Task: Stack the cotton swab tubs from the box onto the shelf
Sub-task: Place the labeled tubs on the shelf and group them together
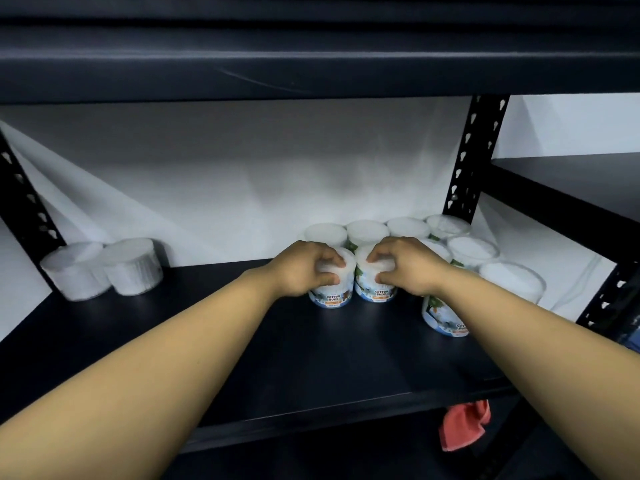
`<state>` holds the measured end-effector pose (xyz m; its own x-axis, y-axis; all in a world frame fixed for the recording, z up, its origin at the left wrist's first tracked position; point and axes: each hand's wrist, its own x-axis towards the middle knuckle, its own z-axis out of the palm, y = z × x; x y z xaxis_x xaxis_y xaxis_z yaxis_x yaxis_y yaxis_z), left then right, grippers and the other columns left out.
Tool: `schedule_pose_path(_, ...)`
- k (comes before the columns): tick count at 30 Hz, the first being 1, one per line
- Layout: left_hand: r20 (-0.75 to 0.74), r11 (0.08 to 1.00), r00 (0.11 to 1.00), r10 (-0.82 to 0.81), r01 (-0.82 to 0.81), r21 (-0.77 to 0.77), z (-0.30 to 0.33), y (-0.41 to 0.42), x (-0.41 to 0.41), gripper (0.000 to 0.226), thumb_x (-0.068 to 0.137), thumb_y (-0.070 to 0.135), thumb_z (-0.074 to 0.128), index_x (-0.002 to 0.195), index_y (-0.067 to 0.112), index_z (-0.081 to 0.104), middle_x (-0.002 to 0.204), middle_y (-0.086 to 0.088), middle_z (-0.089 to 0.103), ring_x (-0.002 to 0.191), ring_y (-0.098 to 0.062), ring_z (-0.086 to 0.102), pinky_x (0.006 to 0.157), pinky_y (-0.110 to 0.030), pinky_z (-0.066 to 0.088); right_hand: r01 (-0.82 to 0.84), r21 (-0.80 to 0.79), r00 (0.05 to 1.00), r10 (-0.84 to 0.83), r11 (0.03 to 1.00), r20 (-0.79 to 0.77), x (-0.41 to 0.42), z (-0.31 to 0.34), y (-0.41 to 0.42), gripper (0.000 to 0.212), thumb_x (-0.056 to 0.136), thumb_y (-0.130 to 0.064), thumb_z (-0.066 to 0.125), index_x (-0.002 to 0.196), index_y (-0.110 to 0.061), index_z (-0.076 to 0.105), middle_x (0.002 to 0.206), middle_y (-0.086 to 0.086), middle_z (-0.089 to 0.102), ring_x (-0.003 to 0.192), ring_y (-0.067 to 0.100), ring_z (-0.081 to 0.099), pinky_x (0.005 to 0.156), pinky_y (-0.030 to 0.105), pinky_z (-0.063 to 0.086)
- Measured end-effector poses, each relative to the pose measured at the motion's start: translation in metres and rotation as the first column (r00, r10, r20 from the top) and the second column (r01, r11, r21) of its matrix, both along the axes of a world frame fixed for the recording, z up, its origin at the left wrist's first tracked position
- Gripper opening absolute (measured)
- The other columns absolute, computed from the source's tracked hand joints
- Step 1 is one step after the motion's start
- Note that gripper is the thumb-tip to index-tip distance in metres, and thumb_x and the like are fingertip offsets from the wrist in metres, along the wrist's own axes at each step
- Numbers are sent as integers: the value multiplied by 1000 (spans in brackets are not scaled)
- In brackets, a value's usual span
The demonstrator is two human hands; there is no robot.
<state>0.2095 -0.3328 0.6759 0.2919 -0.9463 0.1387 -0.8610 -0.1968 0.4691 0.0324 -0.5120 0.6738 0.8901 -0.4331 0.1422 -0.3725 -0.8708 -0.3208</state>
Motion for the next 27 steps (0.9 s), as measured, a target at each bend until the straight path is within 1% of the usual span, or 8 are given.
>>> schedule_pose_path(4,39,999,999,-2,4,-53,1,-3,-1,45,82,28,78,125,28,67,135,8,59,124,-12,54,106,-27,40,2,67,999,-6,998,45,1,5,-2,56,72,-38,80,125,-33,63,130,-11,57,121,13,52,101,32,44)
schedule_pose_path(7,36,990,998,48,-43,-135,5,-7,1,49,83,32,74,130,27,63,140,4,54,128,-15,52,109,-30,39,21,42,998,-23,999,54,7,11,-4,75,73,-48,77,141,-30,52,142,-7,49,134,17,43,109,39,40)
schedule_pose_path(9,57,993,993,103,-100,-55,6,-12,6,54,91,38,62,143,26,52,152,2,46,137,-18,45,116,-36,34,58,28,998,-58,998,-16,14,12,-8,78,81,-54,67,151,-30,41,157,-7,37,146,19,31,115,45,33)
schedule_pose_path(11,88,986,985,145,-152,74,3,-16,13,56,100,43,49,153,26,40,162,3,33,148,-20,32,125,-41,18,94,38,992,-91,995,-91,22,10,-12,73,89,-55,56,155,-30,35,165,-9,27,152,19,22,120,46,26)
schedule_pose_path(14,106,969,982,157,-174,176,0,-18,19,55,105,48,37,156,26,34,166,6,25,153,-16,20,126,-43,3,112,43,981,-104,993,-162,31,6,-17,62,96,-52,43,154,-29,37,165,-7,28,151,21,26,120,46,25)
schedule_pose_path(20,147,970,976,161,-184,156,-3,-17,26,54,104,51,37,152,27,41,163,4,30,151,-19,26,125,-44,15,92,34,982,-85,995,-168,32,3,-23,53,99,-42,37,152,-34,40,164,-11,31,150,21,29,118,51,26)
schedule_pose_path(24,133,971,978,160,-180,159,-5,-16,30,58,102,53,43,153,25,40,163,5,31,151,-19,27,124,-41,18,82,36,979,-74,996,-189,31,4,-28,52,100,-43,37,152,-39,38,164,-15,29,151,20,28,119,50,24)
schedule_pose_path(27,123,976,979,165,-181,125,-2,-14,26,65,98,57,49,153,24,38,162,5,32,148,-20,32,122,-40,24,80,34,981,-73,996,-180,28,7,-28,60,96,-53,46,154,-36,36,164,-14,28,151,19,28,120,46,23)
